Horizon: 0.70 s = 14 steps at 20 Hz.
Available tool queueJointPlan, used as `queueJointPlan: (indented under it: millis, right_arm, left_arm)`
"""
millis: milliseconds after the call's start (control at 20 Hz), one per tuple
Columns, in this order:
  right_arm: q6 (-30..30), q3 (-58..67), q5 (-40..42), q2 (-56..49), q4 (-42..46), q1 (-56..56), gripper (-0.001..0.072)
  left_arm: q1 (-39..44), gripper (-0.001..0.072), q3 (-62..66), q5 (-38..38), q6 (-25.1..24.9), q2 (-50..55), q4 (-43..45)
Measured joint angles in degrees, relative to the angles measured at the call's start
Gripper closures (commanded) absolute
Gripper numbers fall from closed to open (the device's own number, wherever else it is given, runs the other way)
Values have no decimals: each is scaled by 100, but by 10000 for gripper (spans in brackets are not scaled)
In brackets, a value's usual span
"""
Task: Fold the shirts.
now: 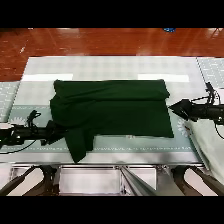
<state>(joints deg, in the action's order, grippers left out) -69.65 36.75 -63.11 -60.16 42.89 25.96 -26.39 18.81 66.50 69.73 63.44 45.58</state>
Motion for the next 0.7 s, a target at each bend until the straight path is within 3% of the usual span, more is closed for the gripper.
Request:
queueJointPlan:
  millis: [50, 350, 700]
  right_arm:
    - [0, 42, -17, 4, -15, 153, 299]
    - [-492, -221, -942, 13, 1231, 1016, 299]
    - [-844, -807, -1023, -203, 1777, 605, 299]
  left_arm:
    - [168, 687, -17, -188, -17, 13, 79]
    - [535, 687, 114, -422, -52, 24, 44]
    - [592, 687, 162, -428, -55, 24, 37]
